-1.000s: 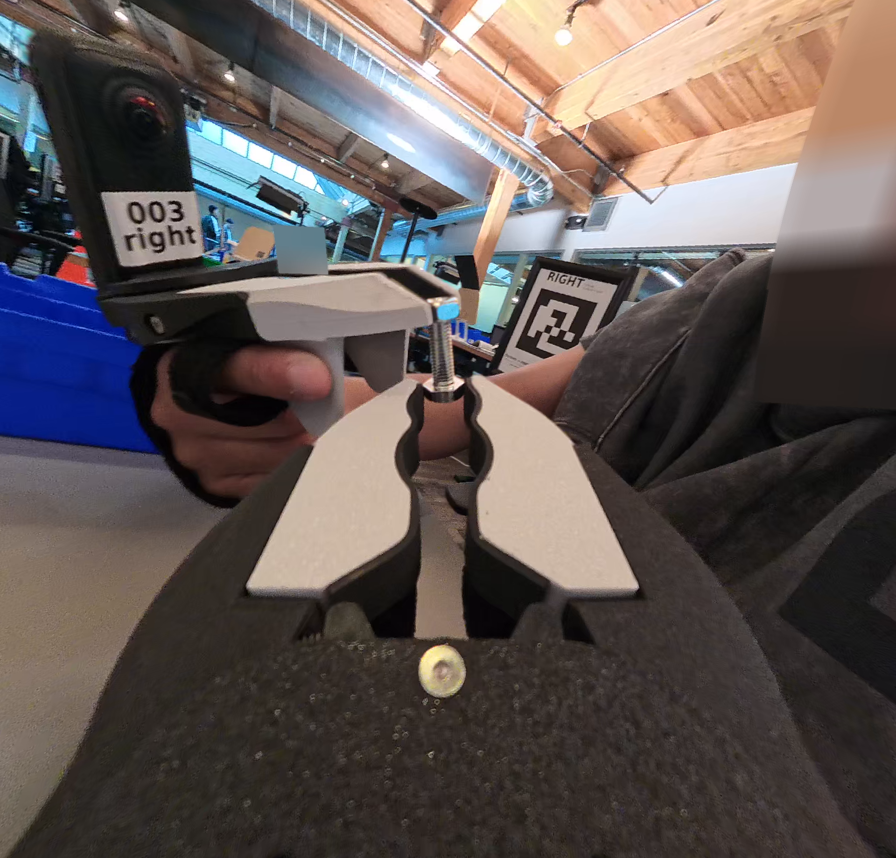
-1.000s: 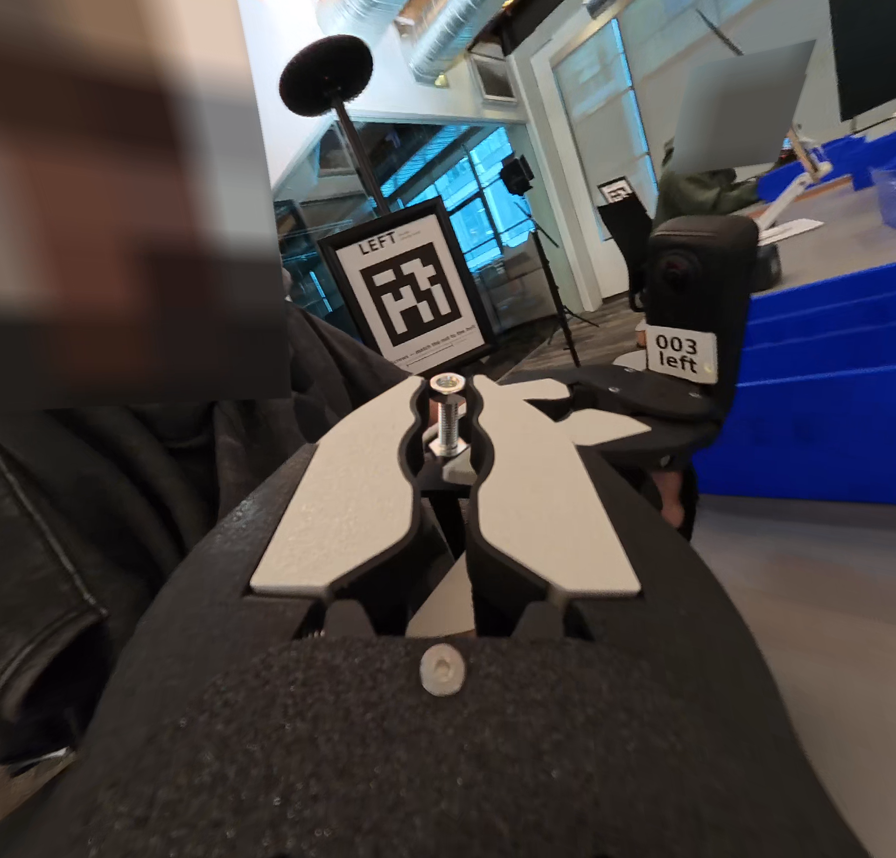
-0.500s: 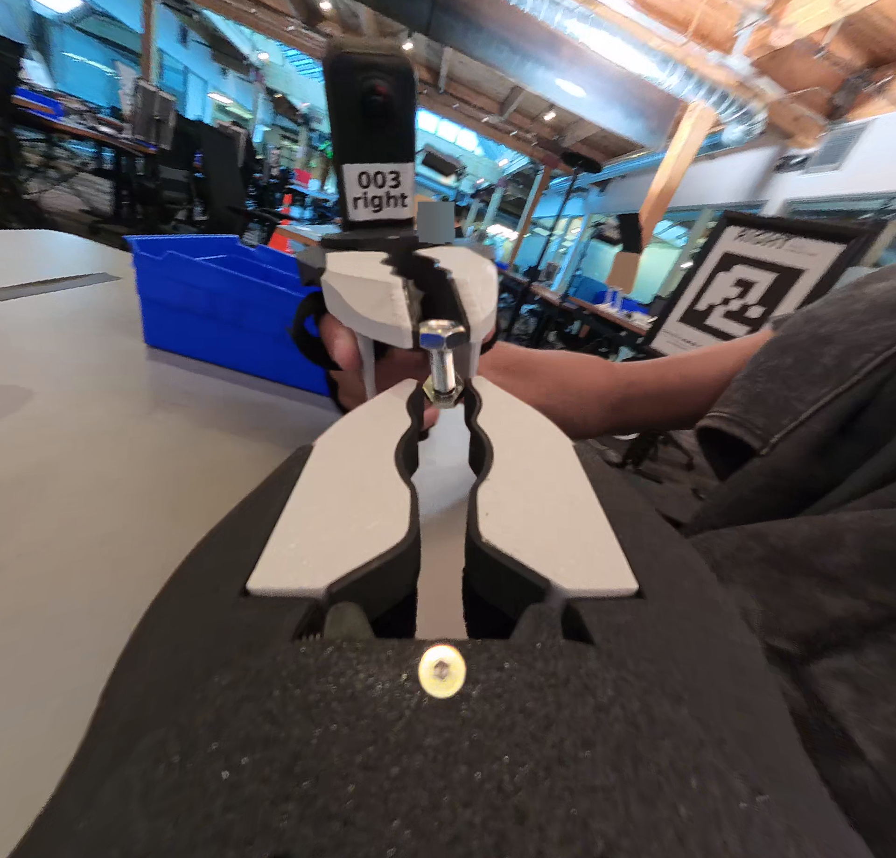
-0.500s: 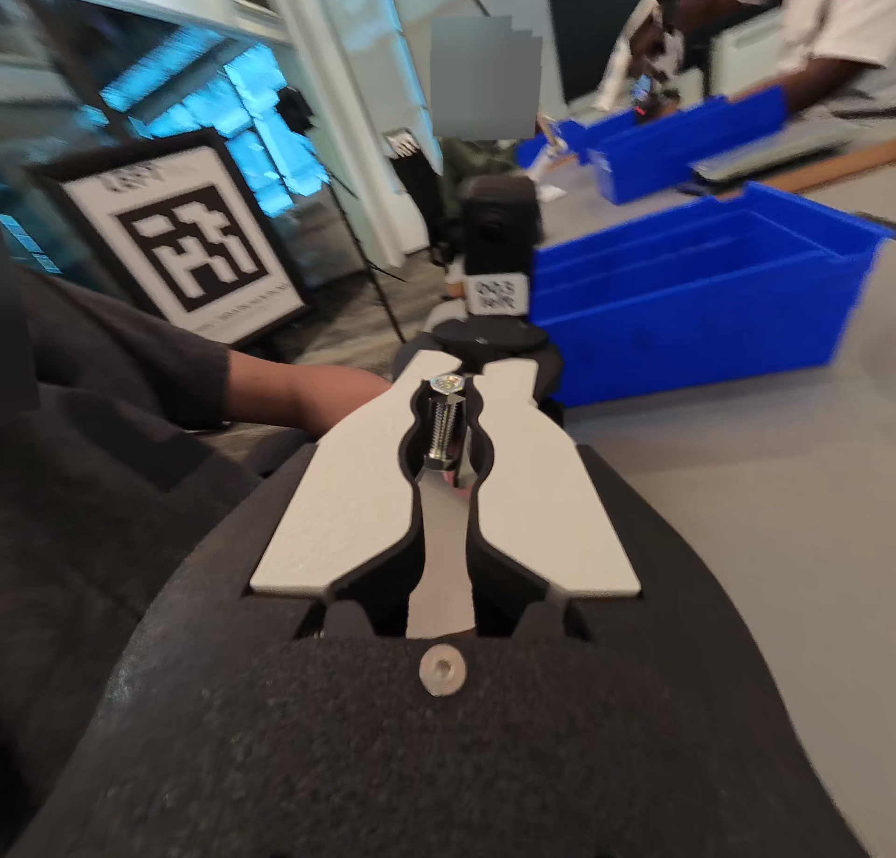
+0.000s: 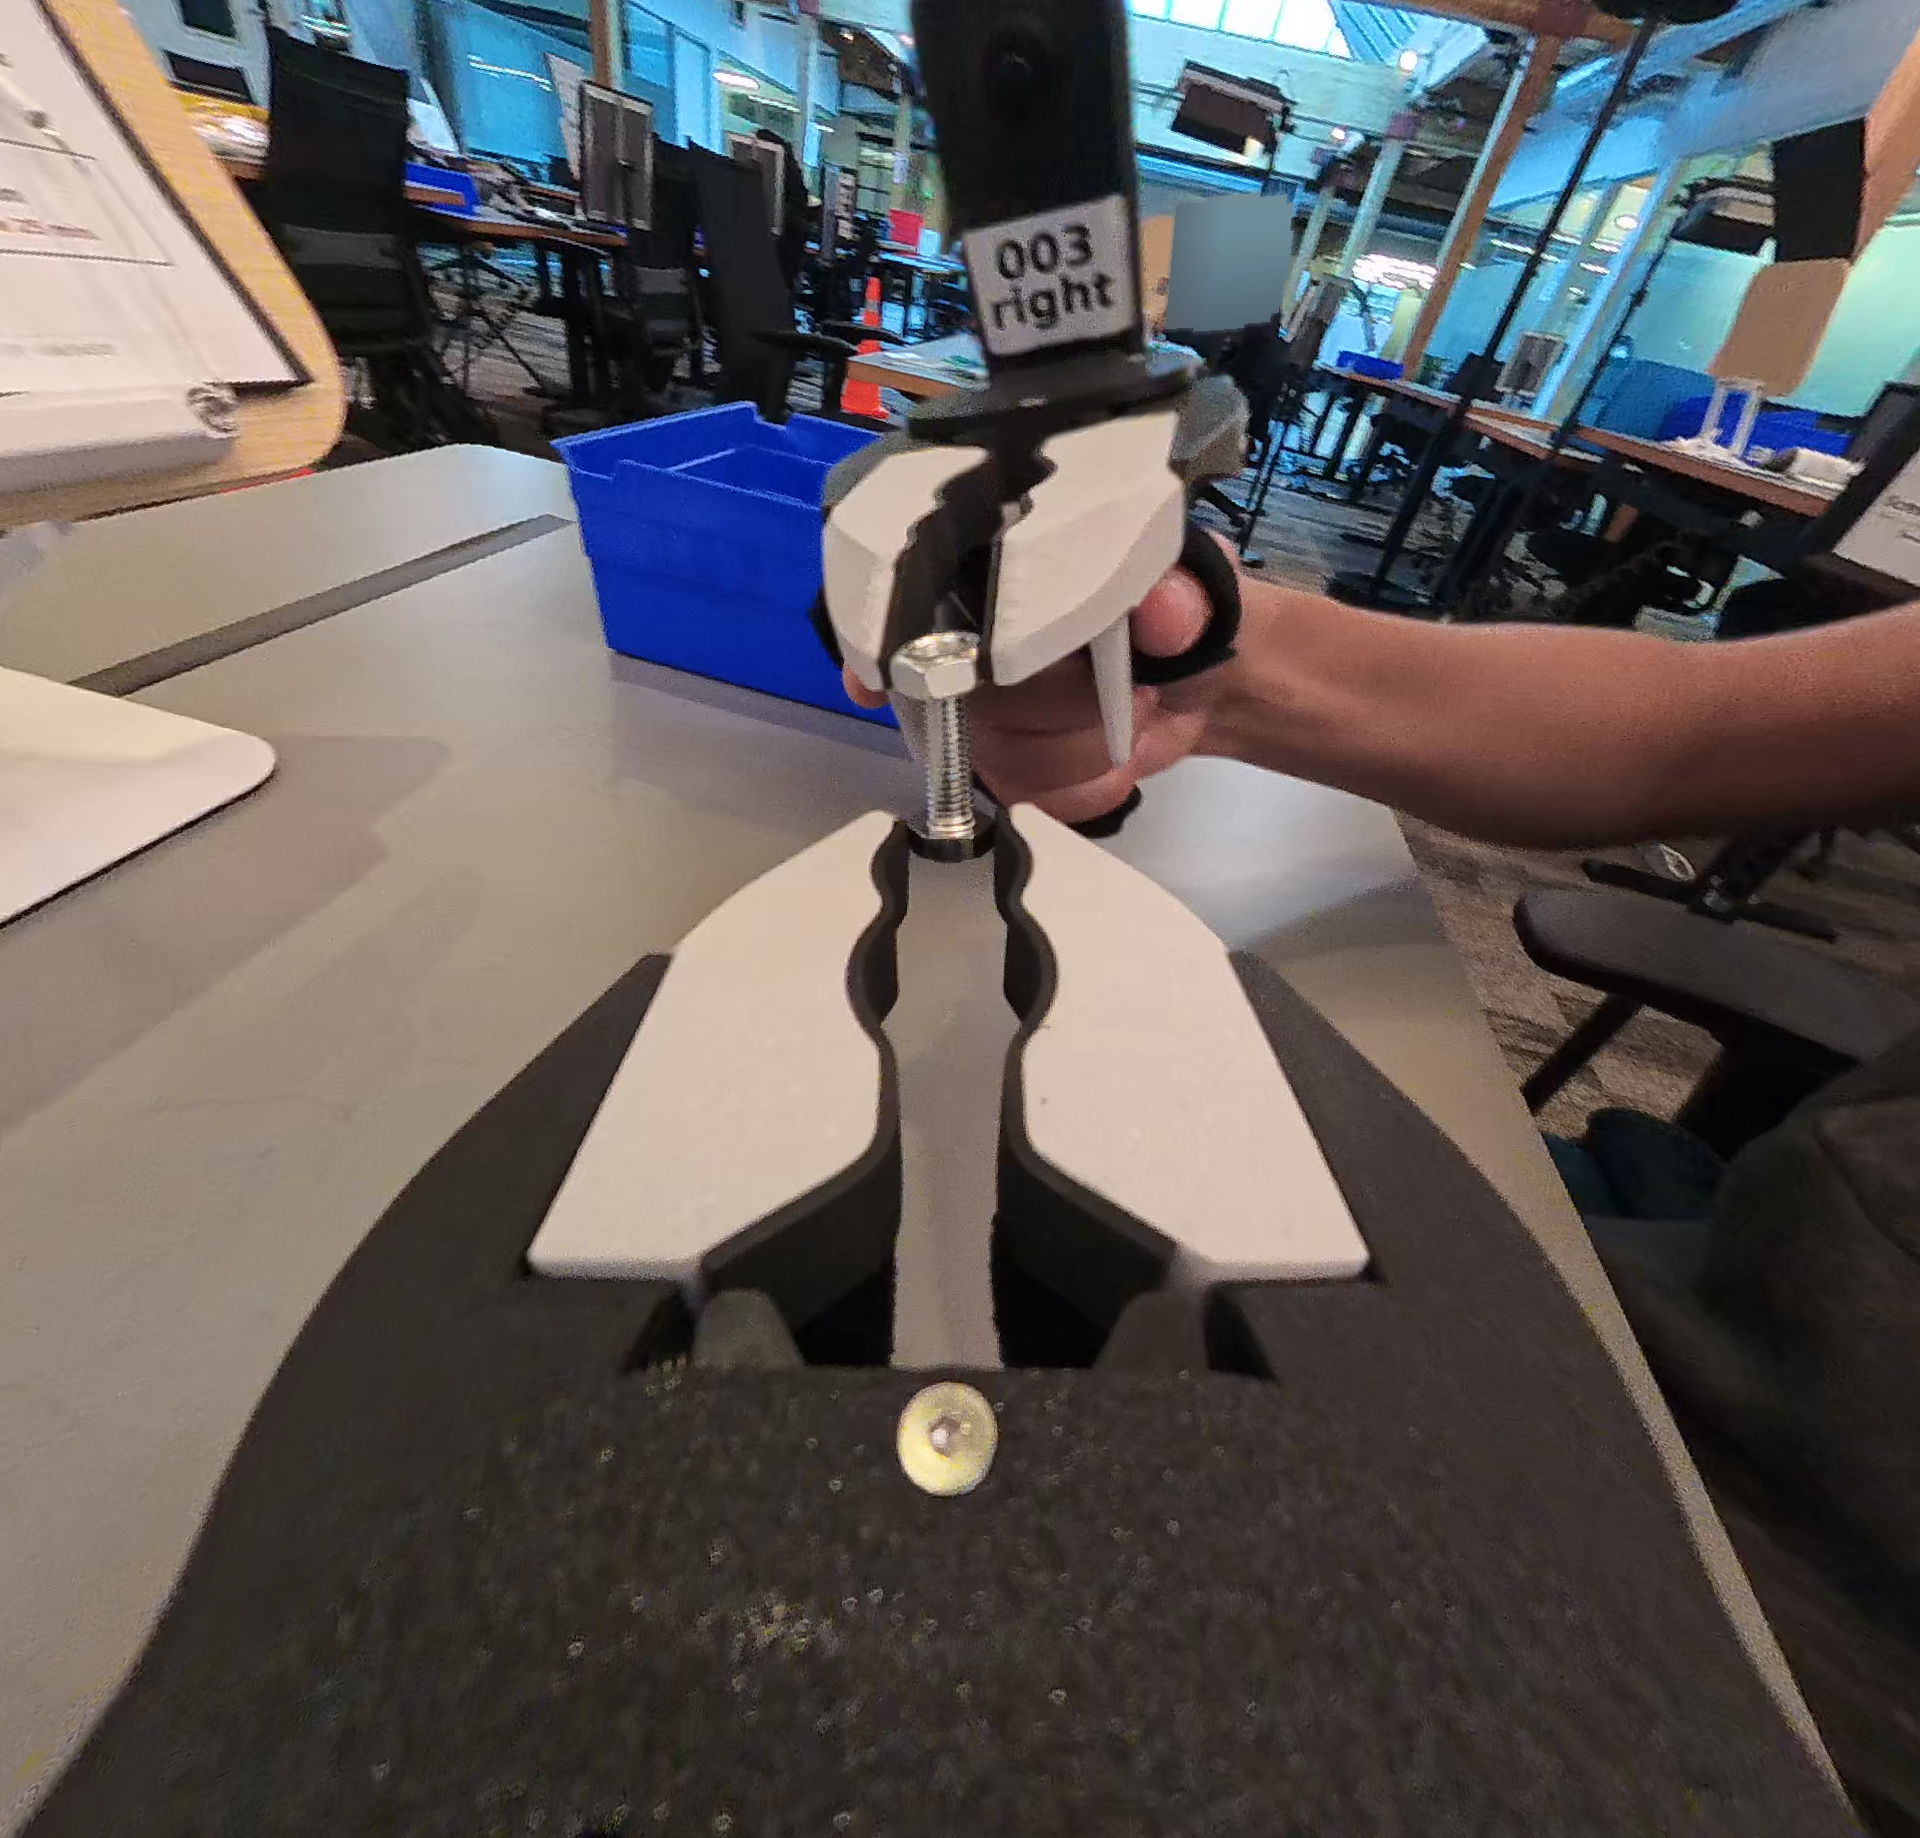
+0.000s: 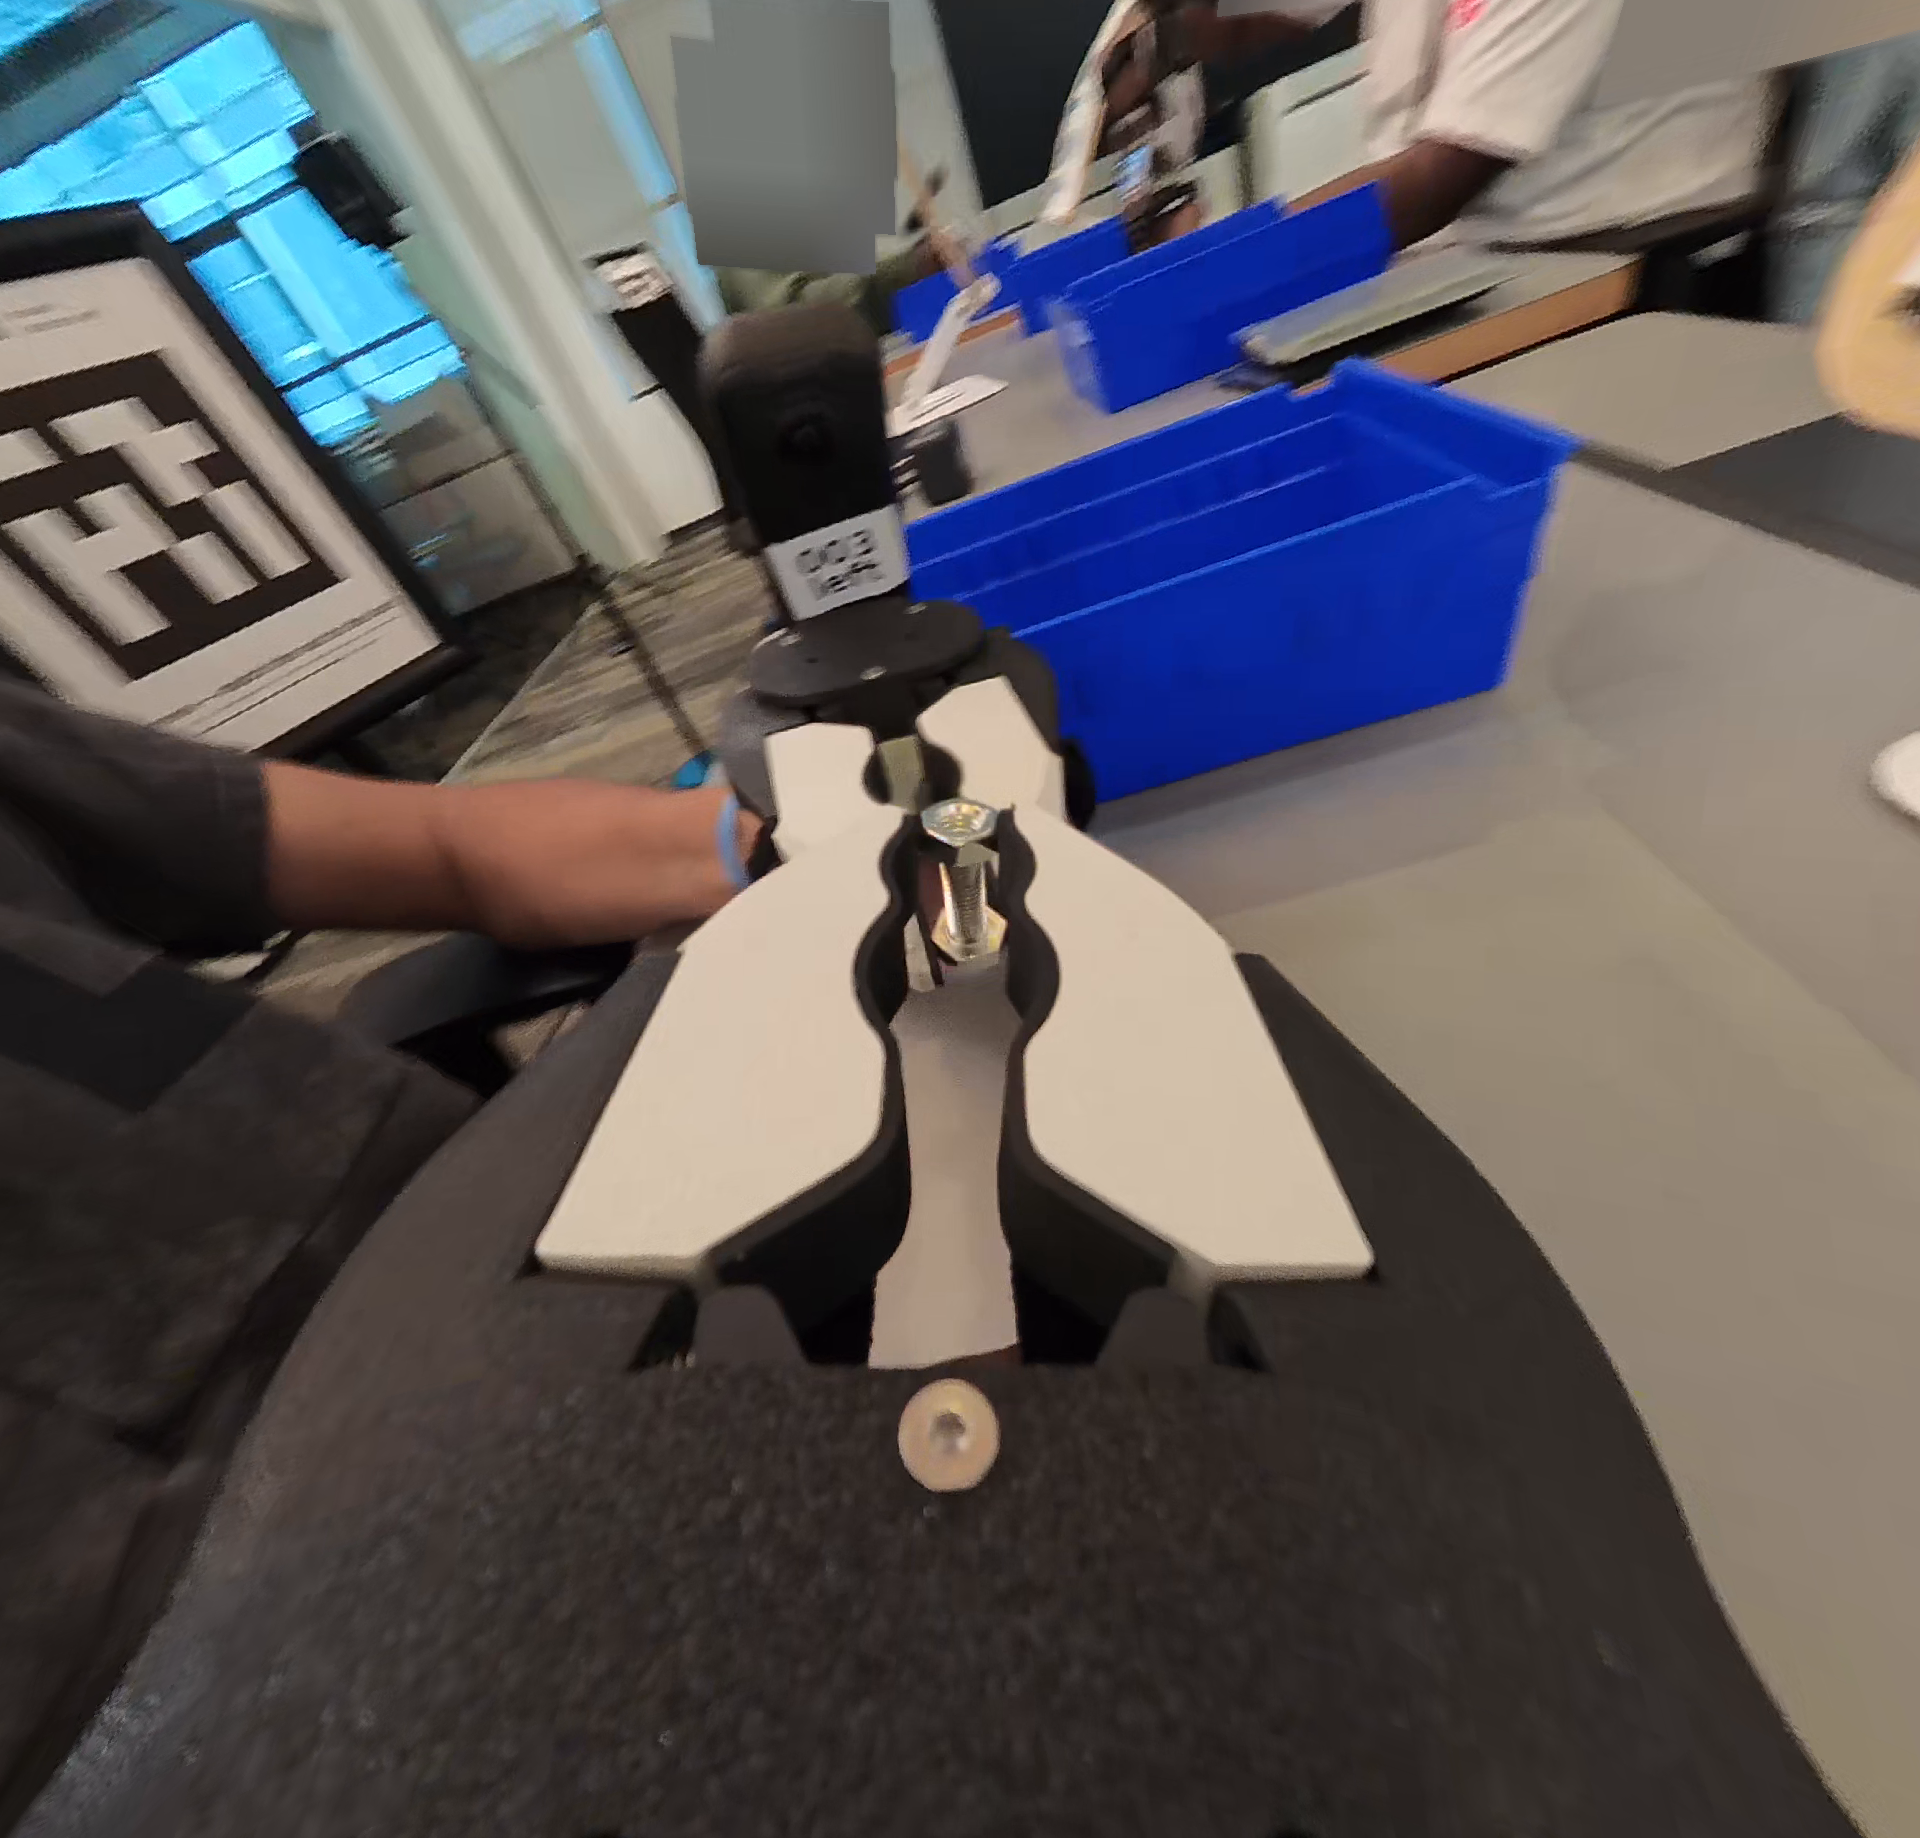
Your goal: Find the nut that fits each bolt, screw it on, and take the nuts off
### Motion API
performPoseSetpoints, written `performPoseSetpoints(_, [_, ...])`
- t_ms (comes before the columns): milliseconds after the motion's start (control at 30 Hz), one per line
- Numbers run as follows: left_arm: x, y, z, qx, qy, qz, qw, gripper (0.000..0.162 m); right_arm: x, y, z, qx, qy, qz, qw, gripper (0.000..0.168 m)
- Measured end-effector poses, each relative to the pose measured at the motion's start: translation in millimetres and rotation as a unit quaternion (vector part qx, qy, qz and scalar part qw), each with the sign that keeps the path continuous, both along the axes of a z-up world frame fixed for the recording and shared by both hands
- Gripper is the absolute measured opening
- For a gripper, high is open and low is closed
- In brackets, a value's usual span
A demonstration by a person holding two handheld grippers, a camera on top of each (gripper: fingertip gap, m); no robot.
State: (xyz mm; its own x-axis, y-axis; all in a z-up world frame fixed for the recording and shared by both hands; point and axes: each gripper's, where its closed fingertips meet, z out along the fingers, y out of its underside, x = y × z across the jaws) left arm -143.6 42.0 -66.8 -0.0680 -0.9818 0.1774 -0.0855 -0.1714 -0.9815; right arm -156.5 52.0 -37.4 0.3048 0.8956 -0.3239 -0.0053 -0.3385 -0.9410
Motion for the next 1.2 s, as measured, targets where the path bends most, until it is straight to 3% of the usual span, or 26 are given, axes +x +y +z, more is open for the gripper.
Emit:
performPoseSetpoints(133, [-0.9,11.8,-0.7,0.000,0.002,0.048,0.999,0.015,6.5,11.8,-3.4,0.012,-0.003,-0.075,0.997,0.014])
performPoseSetpoints(400, [6.8,16.7,-2.4,0.001,0.003,0.126,0.992,0.015,12.3,17.4,-2.8,-0.024,0.091,-0.165,0.982,0.014])
performPoseSetpoints(600, [11.1,19.3,-9.7,0.051,0.040,0.186,0.981,0.015,14.3,17.0,-7.8,-0.061,0.100,-0.220,0.968,0.014])
performPoseSetpoints(900, [14.8,23.0,-25.6,0.065,0.111,0.236,0.963,0.015,21.0,21.0,-23.9,-0.002,-0.032,-0.345,0.938,0.014])
performPoseSetpoints(1200, [13.8,26.2,-32.7,0.044,0.124,0.231,0.964,0.015,16.1,23.2,-30.1,-0.028,-0.040,-0.342,0.938,0.014])
